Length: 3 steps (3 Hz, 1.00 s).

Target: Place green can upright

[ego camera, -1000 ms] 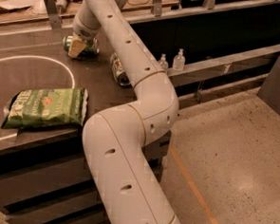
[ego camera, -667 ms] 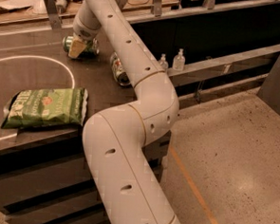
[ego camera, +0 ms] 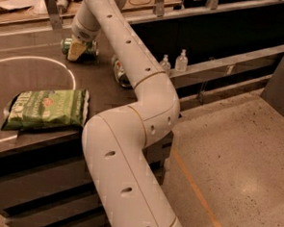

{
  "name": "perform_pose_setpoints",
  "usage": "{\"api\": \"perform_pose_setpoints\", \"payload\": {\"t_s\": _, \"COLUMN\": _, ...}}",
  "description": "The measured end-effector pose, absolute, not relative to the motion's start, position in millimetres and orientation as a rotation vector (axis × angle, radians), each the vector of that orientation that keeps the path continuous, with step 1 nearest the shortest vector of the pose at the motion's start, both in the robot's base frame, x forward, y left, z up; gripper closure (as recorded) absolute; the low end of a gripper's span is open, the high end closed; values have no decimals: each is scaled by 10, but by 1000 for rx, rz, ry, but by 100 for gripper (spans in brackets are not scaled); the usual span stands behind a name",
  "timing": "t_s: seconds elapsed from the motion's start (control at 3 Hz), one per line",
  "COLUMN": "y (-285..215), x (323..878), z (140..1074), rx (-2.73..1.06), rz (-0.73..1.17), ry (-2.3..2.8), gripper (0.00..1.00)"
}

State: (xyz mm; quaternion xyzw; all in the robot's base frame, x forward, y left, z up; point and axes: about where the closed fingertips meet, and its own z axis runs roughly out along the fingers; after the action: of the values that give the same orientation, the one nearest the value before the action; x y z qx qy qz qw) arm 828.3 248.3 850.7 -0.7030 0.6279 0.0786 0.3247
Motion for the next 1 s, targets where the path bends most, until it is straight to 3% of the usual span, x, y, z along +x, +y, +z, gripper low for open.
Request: {"api": "perform_pose_setpoints", "payload": {"t_s": 1.0, "y": 2630, "x": 8130, "z": 8575, "rx": -1903, "rz": 231, "ry": 1594, "gripper": 45}}
